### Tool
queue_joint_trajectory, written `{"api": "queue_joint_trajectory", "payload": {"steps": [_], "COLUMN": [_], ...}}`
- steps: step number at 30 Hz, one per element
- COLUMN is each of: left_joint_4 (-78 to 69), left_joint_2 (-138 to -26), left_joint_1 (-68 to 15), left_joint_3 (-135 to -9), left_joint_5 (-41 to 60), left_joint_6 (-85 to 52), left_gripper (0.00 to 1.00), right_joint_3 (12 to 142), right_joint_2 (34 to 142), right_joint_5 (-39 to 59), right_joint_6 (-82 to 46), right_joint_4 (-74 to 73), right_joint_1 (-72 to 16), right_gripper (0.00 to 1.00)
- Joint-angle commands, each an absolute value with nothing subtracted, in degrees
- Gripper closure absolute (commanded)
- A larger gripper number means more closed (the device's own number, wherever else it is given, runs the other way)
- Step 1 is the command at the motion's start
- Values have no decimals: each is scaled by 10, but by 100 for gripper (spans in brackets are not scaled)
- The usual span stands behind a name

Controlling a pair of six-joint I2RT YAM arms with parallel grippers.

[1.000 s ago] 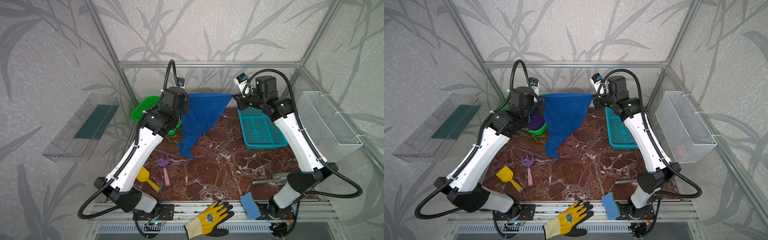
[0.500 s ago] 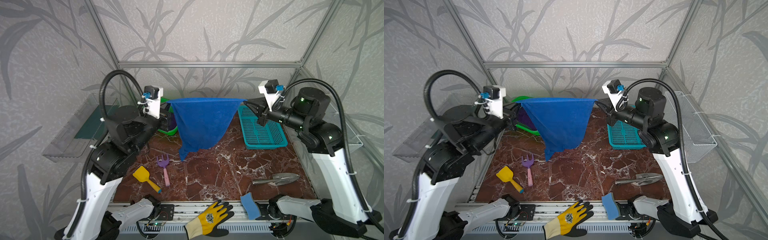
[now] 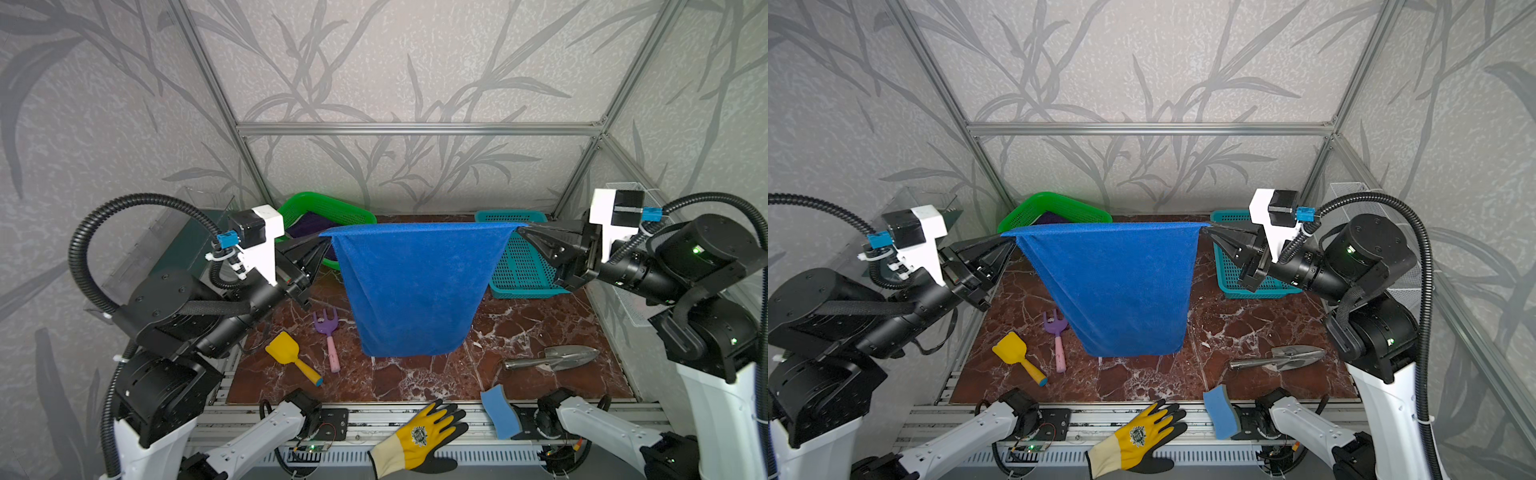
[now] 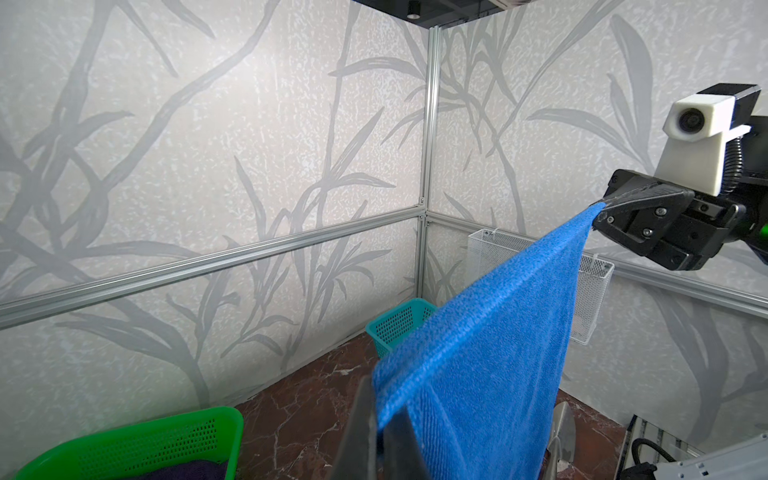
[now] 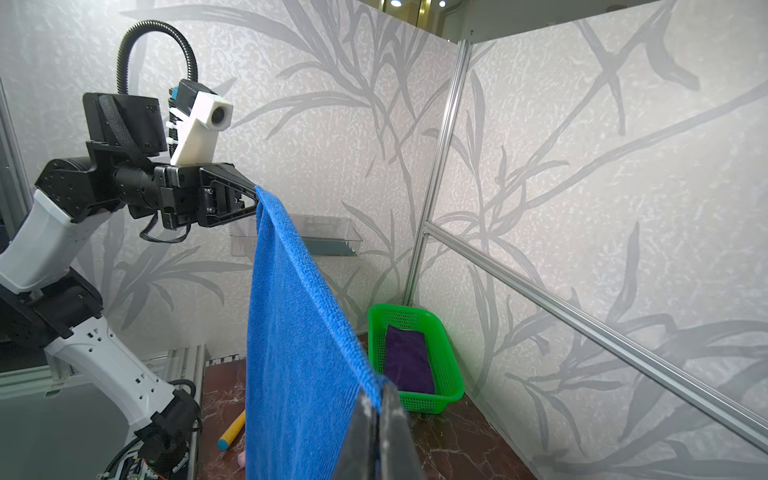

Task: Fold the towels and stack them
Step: 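Hold the blue towel stretched taut between both grippers above the table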

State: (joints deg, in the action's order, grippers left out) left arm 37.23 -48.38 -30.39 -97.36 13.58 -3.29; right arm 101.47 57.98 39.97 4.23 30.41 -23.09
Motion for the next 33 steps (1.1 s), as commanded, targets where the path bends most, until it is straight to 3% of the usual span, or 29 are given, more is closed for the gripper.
{"api": "queue_joint_trajectory", "payload": {"steps": [1, 10, 17, 24, 33], "left_joint_4": [330, 264, 222, 223, 285], "left_joint_2": [-478, -539, -654, -782, -879], "left_joint_1": [-295, -296, -295, -294, -293], "left_joint_3": [-983, -960, -977, -1086, -1236], "left_joint_5": [93, -5, -100, -129, -131], "left_joint_6": [-36, 14, 76, 103, 104], "left_gripper": [100, 100, 100, 100, 100], "right_joint_3": [1031, 1041, 1049, 1072, 1131], "right_joint_2": [575, 618, 695, 780, 846], "right_joint_5": [369, 308, 170, 17, -13], "right_joint_6": [23, 43, 78, 108, 127], "right_joint_4": [272, 264, 260, 244, 248], "right_joint_1": [-221, -221, -221, -219, -207], "right_gripper": [100, 100, 100, 100, 100]}}
